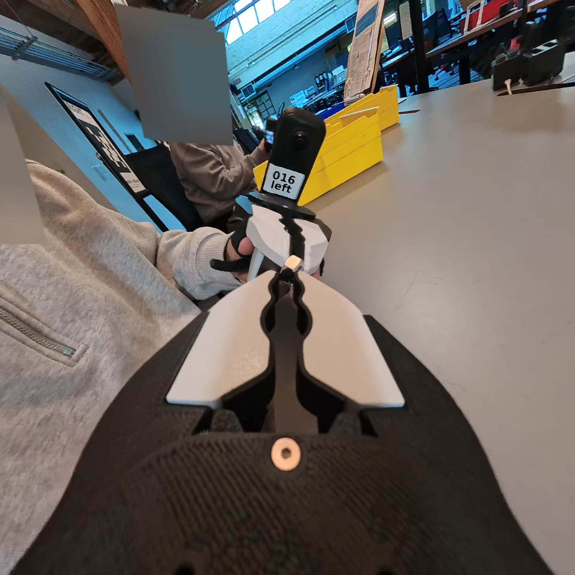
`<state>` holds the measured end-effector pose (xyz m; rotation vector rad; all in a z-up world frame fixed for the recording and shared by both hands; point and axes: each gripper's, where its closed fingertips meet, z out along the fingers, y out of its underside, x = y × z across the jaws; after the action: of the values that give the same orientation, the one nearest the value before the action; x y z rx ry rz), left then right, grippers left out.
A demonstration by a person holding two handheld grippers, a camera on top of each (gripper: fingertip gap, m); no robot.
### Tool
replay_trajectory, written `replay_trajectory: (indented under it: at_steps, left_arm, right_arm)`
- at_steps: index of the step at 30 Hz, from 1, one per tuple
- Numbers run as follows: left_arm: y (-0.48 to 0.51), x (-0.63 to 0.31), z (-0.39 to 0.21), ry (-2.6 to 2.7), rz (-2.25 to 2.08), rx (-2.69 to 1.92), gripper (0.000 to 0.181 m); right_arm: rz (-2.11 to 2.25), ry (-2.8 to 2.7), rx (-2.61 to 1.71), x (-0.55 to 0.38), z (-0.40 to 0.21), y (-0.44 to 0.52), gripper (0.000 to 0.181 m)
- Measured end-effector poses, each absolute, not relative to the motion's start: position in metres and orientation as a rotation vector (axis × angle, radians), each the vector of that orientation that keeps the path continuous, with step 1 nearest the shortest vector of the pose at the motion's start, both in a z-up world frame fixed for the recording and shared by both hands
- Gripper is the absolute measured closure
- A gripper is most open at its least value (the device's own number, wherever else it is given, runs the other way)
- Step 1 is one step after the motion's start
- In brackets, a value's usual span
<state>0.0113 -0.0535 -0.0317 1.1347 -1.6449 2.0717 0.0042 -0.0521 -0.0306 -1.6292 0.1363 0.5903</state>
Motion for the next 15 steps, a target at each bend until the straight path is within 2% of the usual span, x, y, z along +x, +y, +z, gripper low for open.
replay_trajectory:
  at_steps: [3, 6, 15]
  left_arm:
    - [-0.0557, 0.0103, -0.0314, -1.637, 2.073, 1.125, 0.167]
    - [-0.0581, 0.0087, -0.0312, -1.670, 2.085, 1.112, 0.173]
    - [-0.0540, 0.0125, -0.0298, -1.714, 2.117, 1.152, 0.173]
  right_arm:
    - [0.653, 0.142, -1.600, 0.0014, -0.0278, -0.0523, 0.173]
    - [0.666, 0.153, -1.605, 0.0005, -0.0295, -0.0512, 0.173]
    - [0.550, 0.128, -1.620, 0.0052, -0.0298, -0.0509, 0.170]
